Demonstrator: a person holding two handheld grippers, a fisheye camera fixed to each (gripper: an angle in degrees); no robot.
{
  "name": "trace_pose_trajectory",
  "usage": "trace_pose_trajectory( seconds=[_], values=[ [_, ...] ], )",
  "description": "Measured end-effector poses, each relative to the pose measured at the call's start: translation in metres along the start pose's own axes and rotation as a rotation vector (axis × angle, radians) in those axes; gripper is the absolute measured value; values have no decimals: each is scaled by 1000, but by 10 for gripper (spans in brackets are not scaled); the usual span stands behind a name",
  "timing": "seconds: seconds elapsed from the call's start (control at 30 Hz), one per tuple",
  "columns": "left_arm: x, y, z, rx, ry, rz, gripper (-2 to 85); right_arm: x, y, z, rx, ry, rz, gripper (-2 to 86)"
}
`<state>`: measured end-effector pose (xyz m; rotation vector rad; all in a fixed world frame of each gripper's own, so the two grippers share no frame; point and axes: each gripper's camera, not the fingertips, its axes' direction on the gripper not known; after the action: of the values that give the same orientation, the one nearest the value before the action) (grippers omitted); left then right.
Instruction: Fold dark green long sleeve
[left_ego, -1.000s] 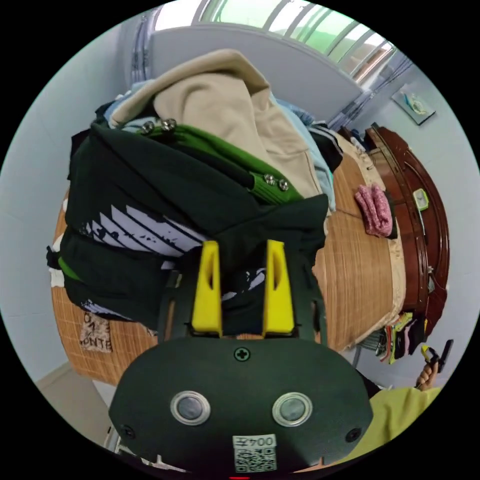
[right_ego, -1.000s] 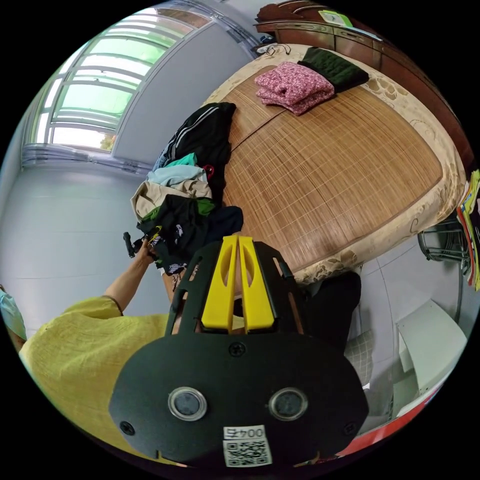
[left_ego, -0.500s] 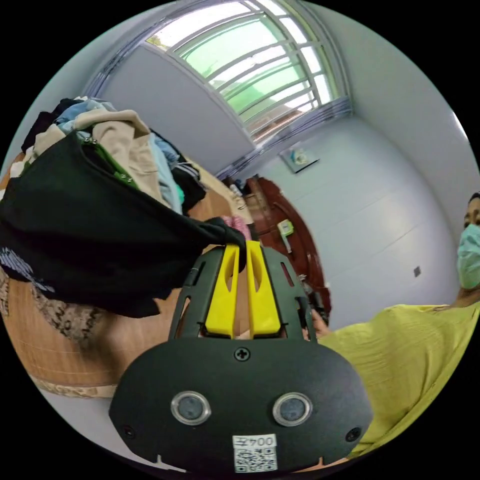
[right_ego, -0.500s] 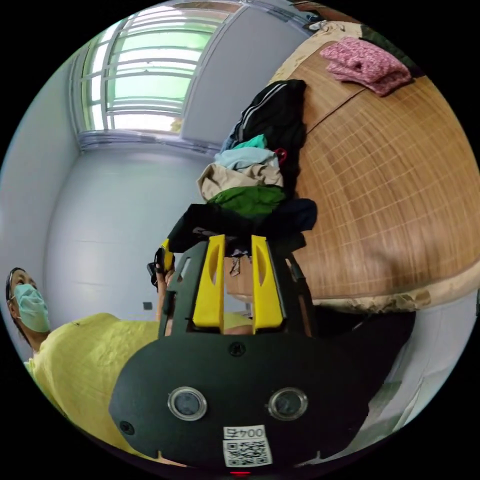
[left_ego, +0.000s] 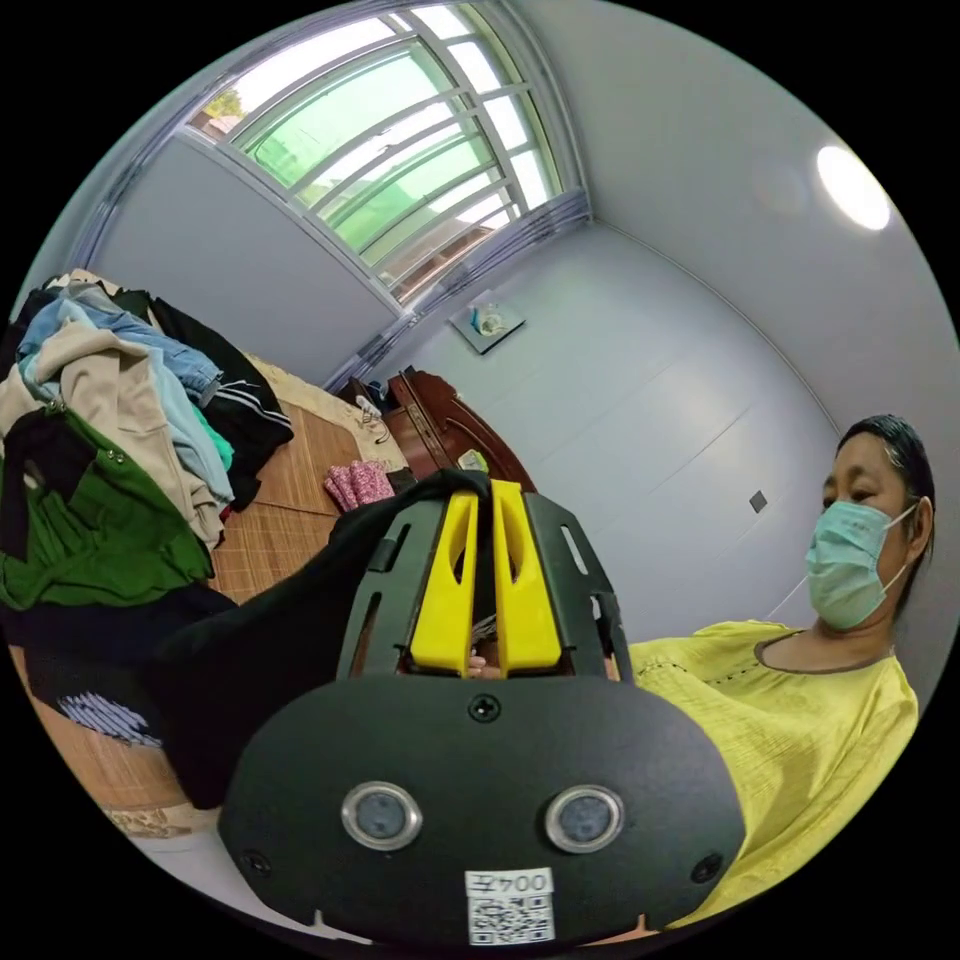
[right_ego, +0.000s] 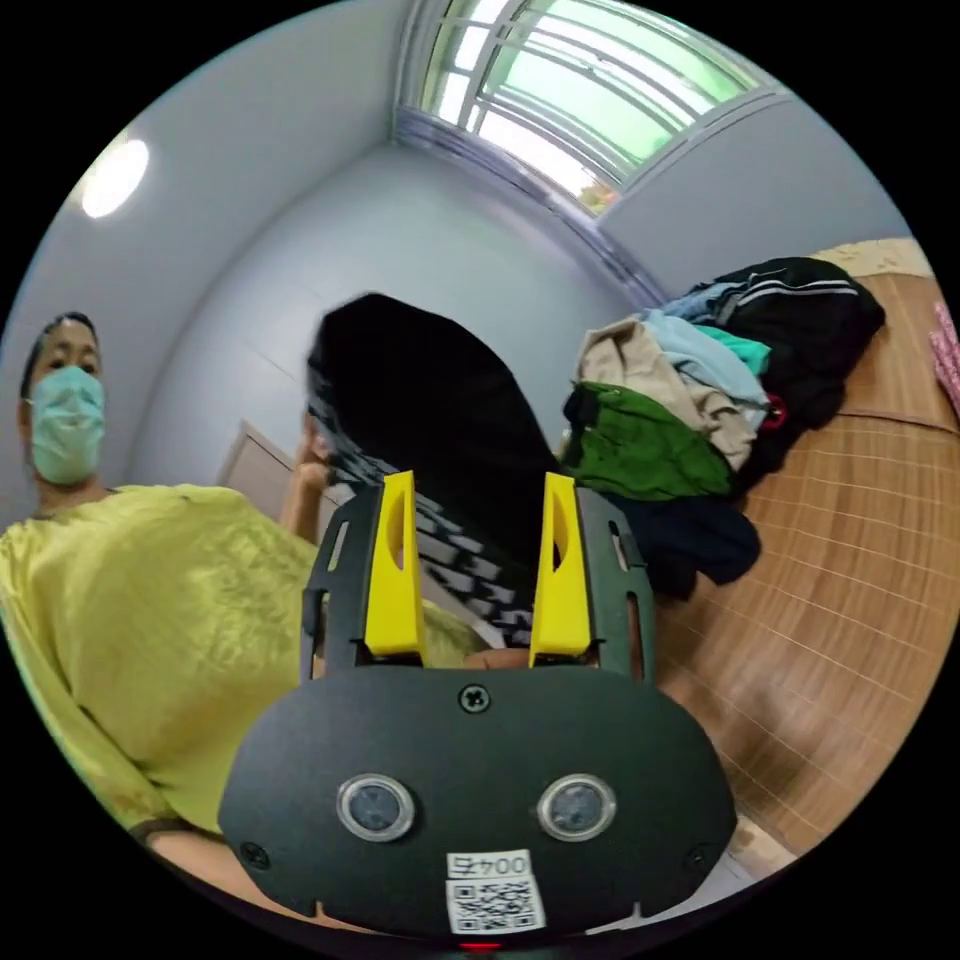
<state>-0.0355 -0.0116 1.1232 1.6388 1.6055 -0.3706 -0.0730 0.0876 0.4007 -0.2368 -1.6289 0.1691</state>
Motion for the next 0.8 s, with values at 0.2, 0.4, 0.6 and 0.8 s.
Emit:
trace_pose_trajectory(
  seconds=[0.2,0.4,0.6,0.8],
  values=[
    [-26,8,44,-93,108,-41,36,-17,1,-3,104,28,-13,181],
    [-42,9,88,-186,115,-36,40,-45,-26,37,-21,241,-63,15],
    [-123,21,84,-183,-31,-145,59,-33,-50,35,156,118,133,-3],
    [-244,100,70,-146,21,-503,153,-22,-76,74,79,208,211,-5]
  ],
)
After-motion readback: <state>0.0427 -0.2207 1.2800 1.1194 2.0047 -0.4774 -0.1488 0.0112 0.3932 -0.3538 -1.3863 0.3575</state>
